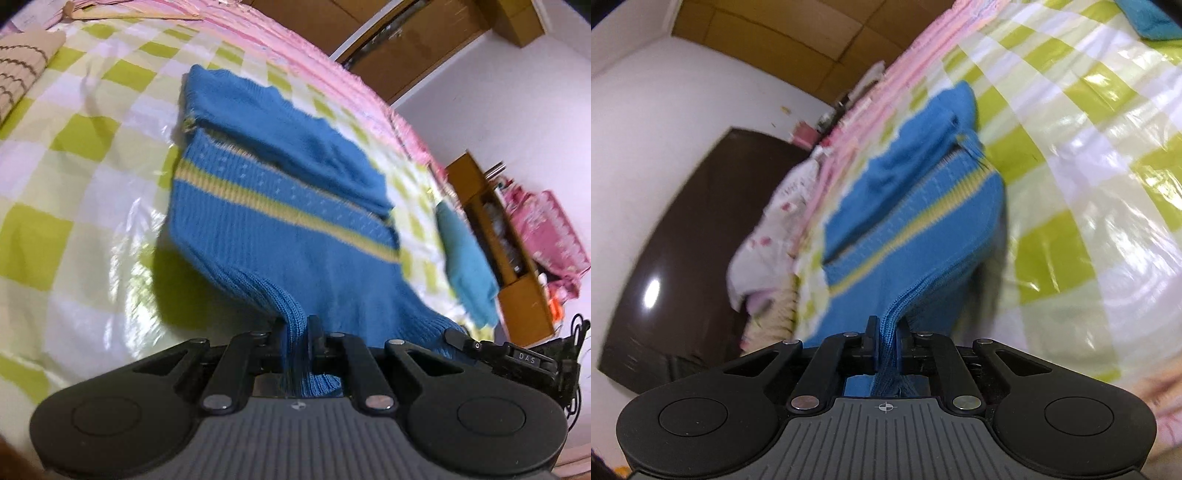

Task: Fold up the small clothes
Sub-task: 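Lift the hem with both tools and fold it over toward the collar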

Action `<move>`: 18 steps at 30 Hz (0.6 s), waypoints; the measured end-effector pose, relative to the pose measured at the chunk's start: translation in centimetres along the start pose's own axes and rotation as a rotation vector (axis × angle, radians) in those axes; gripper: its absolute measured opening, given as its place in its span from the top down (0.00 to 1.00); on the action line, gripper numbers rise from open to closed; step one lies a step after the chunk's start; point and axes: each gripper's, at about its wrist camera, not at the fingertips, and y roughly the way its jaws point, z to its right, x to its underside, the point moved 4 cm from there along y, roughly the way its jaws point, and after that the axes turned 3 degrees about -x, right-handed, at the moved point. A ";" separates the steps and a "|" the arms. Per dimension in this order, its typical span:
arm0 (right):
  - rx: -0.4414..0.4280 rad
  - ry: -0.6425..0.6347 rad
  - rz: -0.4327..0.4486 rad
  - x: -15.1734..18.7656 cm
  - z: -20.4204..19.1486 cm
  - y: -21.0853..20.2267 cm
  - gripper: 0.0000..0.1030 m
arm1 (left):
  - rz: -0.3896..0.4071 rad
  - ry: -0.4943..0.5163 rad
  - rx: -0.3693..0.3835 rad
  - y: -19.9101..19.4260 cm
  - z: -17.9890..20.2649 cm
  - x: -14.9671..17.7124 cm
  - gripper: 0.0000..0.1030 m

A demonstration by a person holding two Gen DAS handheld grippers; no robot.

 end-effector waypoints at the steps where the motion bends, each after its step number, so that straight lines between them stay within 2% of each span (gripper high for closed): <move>1: -0.018 0.010 0.014 -0.5 -0.2 0.0 0.92 | 0.009 -0.005 0.013 0.1 0.1 -0.4 0.85; 11: -0.131 0.050 0.114 -5.1 -2.8 1.3 0.92 | 0.143 -0.100 0.162 0.3 -0.3 -4.9 0.85; 18: -0.153 0.066 0.165 -8.2 -3.2 3.2 0.92 | 0.217 -0.137 0.230 0.7 -0.7 -8.0 0.85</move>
